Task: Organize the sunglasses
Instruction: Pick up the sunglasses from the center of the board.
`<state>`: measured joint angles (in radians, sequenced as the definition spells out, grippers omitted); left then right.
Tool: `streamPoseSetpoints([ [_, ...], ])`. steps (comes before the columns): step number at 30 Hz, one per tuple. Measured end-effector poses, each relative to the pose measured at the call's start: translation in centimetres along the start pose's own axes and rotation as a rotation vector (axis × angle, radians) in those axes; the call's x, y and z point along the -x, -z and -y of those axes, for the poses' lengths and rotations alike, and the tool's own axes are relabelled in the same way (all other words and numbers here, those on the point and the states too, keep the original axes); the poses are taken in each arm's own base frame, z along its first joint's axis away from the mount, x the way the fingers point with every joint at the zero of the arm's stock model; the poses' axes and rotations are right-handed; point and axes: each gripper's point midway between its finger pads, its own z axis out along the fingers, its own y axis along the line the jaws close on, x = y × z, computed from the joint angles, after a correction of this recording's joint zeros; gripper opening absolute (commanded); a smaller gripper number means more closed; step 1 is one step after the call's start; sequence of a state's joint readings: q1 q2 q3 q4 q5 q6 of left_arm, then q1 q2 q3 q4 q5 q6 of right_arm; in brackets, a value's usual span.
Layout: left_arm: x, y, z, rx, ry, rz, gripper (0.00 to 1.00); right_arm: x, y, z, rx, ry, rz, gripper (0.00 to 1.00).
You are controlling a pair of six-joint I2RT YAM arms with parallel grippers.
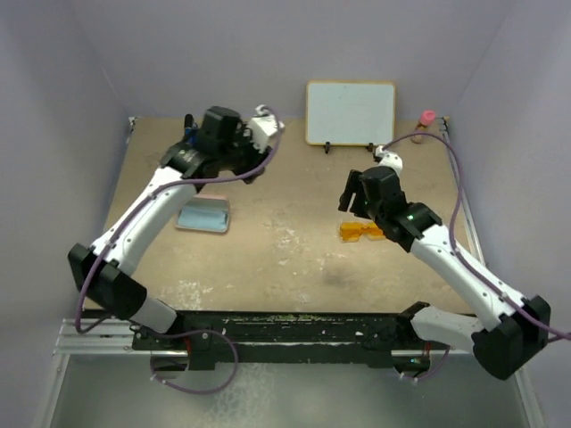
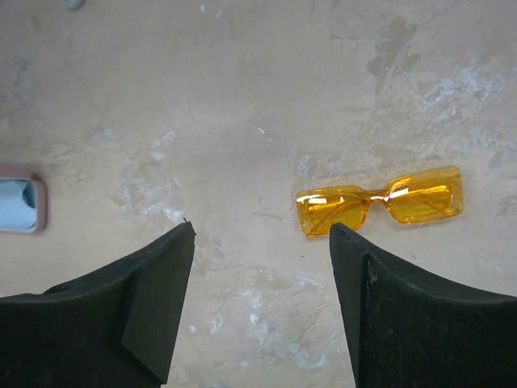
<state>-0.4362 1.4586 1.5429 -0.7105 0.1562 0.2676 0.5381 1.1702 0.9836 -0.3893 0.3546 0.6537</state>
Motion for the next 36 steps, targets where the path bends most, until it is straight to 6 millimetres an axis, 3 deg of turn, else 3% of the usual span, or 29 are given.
streamPoseSetpoints([
  [3, 2.2, -3.4, 5.0, -0.110, -0.084, -0.005, 0.56, 1.8, 2.6, 0.8, 0.009, -0.033, 0.054, 0.79],
  [8, 2.5, -8.7, 11.4, -0.188, -0.229, -0.065, 0.57, 4.3, 4.6, 6.1, -0.101, -0.117, 0.132, 0.80],
  [12, 2.9, -12.4, 15.0, -0.243, -0.289, -0.083, 0.59, 3.9, 3.8, 10.3, -0.206, -0.137, 0.114, 0.80],
  [15, 3.8, -16.1, 15.7, -0.252, -0.295, -0.069, 0.64, 1.7, 1.8, 13.4, -0.258, -0.156, 0.024, 0.79],
  [19, 4.2, -18.3, 15.8, -0.266, -0.309, -0.059, 0.72, -0.5, 0.2, 16.4, -0.294, -0.205, -0.066, 0.80],
  [24, 5.7, -20.7, 18.1, -0.310, -0.353, -0.013, 0.85, -0.1, -0.1, 16.9, -0.266, -0.207, -0.063, 0.83],
  [29, 6.2, -21.4, 23.8, -0.378, -0.440, 0.018, 0.86, 0.8, -0.2, 19.1, -0.274, -0.263, -0.041, 0.85],
  [36, 2.6, -21.8, 31.7, -0.489, -0.519, -0.034, 0.85, 0.8, -0.5, 21.4, -0.300, -0.320, -0.046, 0.86],
])
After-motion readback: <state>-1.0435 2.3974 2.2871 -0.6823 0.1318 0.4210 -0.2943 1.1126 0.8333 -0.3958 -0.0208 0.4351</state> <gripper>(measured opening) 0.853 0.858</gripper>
